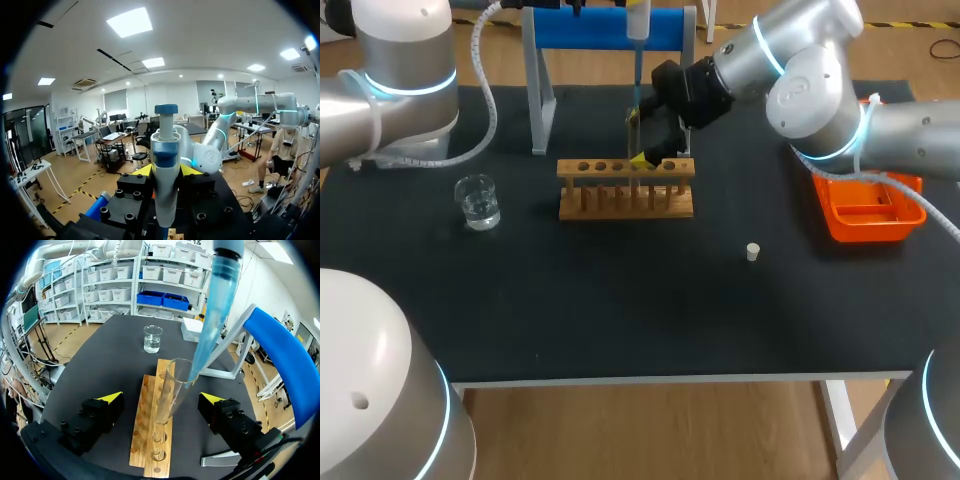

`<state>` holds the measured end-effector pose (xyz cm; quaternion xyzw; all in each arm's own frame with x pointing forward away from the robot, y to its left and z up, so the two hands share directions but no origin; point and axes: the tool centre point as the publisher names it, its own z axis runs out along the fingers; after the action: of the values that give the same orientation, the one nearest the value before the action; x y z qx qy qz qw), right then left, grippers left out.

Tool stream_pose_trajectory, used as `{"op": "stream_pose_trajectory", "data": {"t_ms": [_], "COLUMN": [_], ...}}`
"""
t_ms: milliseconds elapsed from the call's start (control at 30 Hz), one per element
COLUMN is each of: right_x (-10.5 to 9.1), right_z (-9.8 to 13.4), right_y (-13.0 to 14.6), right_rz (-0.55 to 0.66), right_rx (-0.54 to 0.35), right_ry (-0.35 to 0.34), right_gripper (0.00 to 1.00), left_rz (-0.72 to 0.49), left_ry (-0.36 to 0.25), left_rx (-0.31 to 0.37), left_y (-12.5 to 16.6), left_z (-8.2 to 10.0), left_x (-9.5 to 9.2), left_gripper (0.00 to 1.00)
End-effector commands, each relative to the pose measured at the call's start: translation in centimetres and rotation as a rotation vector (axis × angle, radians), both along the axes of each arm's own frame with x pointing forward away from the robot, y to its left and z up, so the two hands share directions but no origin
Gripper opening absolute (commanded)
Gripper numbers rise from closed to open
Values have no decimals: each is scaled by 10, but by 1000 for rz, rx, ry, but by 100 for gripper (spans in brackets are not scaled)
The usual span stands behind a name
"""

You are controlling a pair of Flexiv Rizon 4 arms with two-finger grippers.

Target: Invert the test tube, pick up the pipette, mount the tip to pipette, aspirate from beaker and dispense into the tube, eject the tip, return the pipette, and cap with the stopper.

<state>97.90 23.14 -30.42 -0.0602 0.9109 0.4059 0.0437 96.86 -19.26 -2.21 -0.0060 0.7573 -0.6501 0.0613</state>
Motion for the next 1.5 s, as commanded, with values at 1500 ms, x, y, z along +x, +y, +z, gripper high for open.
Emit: {"op": "stream_pose_trajectory", "data": {"t_ms": [1500], "right_x": [1], "right_z": [1], "right_y": [0], "right_rz": [2], "right_rx": [-3], "right_ry": [2], "right_gripper": [100], "left_rz": [19], "left_ry": [37], "left_rx": [-22], "left_y": [8], "left_z": [-29], "left_x": [2], "left_gripper": [0]}}
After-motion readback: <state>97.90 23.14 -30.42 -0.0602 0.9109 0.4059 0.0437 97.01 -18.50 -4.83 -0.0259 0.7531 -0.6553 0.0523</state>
